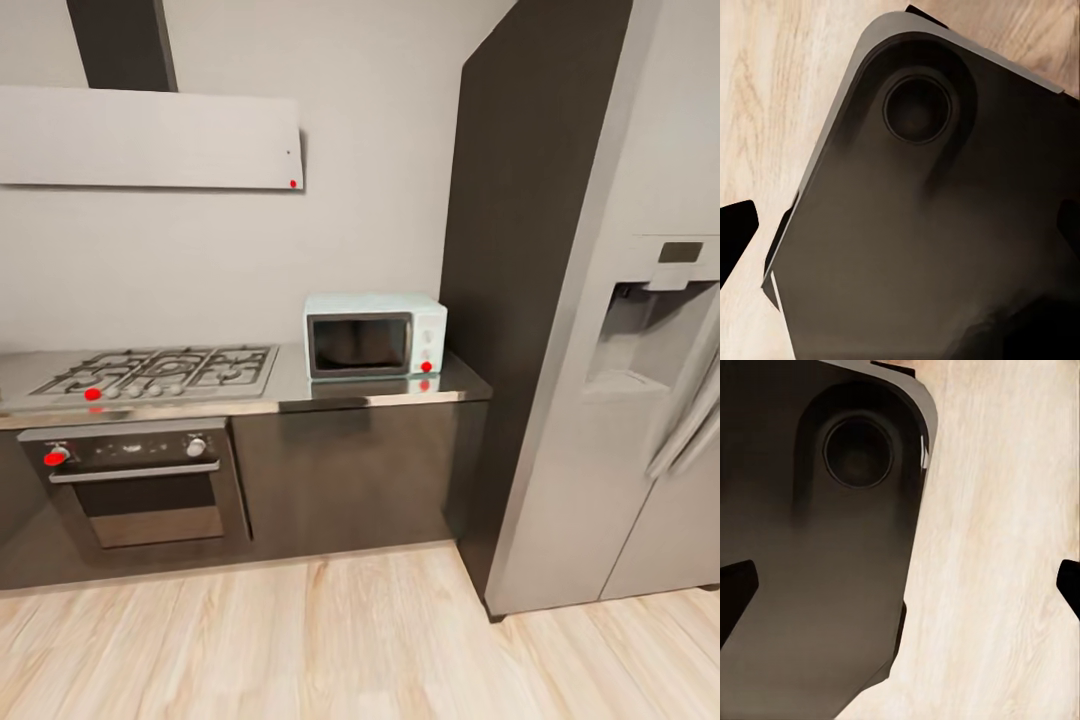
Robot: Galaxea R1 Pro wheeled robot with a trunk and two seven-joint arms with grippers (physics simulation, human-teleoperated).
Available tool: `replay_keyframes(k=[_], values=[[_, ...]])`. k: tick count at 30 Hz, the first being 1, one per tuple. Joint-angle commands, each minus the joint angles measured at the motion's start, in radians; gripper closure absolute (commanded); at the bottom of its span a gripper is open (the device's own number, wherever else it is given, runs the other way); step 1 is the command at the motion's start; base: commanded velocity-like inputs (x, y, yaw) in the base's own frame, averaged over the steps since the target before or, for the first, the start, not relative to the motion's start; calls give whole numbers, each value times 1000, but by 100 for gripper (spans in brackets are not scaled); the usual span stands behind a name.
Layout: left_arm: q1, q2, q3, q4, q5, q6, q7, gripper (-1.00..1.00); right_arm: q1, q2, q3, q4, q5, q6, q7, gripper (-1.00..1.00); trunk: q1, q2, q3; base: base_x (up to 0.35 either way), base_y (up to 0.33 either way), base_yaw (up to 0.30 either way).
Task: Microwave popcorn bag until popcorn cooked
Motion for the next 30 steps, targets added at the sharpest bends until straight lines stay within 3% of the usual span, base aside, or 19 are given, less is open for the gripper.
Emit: replay_keyframes(k=[1, 30], values=[[0, 0, 0, -1, 3, 1, 1, -100, 0, 0, 6, -1, 0, 0, 0, -100, 1, 0, -1, 322, -118, 0], [0, 3, 2, -1, 9, -3, 1, -100, 0, 3, 20, -1, 9, 2, 0, -100, 1, 0, -1, 322, -117, 14]])
